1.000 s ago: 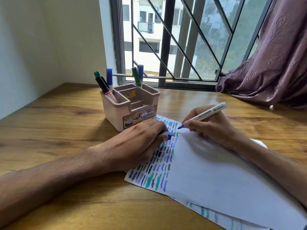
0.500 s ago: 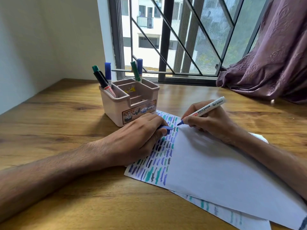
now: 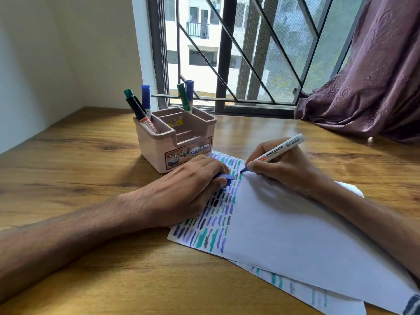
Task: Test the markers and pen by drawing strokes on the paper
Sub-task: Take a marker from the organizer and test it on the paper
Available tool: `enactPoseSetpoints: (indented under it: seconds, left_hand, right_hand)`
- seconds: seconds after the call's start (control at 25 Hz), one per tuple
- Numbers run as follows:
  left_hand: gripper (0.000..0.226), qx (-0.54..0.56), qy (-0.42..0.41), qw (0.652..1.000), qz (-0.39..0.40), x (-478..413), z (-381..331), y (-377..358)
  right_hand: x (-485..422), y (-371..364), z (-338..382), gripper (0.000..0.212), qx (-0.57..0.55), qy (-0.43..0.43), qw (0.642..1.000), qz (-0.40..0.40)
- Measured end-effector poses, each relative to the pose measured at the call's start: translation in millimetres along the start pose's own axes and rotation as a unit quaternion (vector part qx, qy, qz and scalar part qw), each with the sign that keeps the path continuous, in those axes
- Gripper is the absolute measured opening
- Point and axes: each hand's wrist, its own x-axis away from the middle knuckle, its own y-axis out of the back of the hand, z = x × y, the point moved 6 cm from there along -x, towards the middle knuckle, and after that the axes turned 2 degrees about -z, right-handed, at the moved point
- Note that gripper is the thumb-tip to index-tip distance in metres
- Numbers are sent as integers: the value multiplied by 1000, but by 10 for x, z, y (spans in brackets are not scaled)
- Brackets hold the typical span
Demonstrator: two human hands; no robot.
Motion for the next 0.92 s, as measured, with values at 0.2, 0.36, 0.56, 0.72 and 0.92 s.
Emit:
enactPoseSetpoints:
  seconds: [0.2, 0.36, 0.56, 0.72, 0.92]
  left_hand:
    - [35, 6, -5, 1000, -7, 4, -14, 19]
    - [34, 1, -4, 1000, -1, 3, -17, 10]
    - [38, 0, -3, 1000, 3, 4, -14, 2]
    - [38, 1, 0, 1000, 3, 9, -18, 10]
    - [39, -3, -1, 1000, 2, 6, -20, 7]
  right_hand:
    - [-10, -4, -30, 6, 0, 2, 1000, -8]
    - [-7, -1, -25, 8, 10, 6, 1000, -5]
    - [-9, 20, -43, 10, 19, -4, 1000, -18]
    - [-14, 27, -52, 9, 27, -18, 999, -31]
    - [-11, 35, -46, 10, 38, -30, 998, -38]
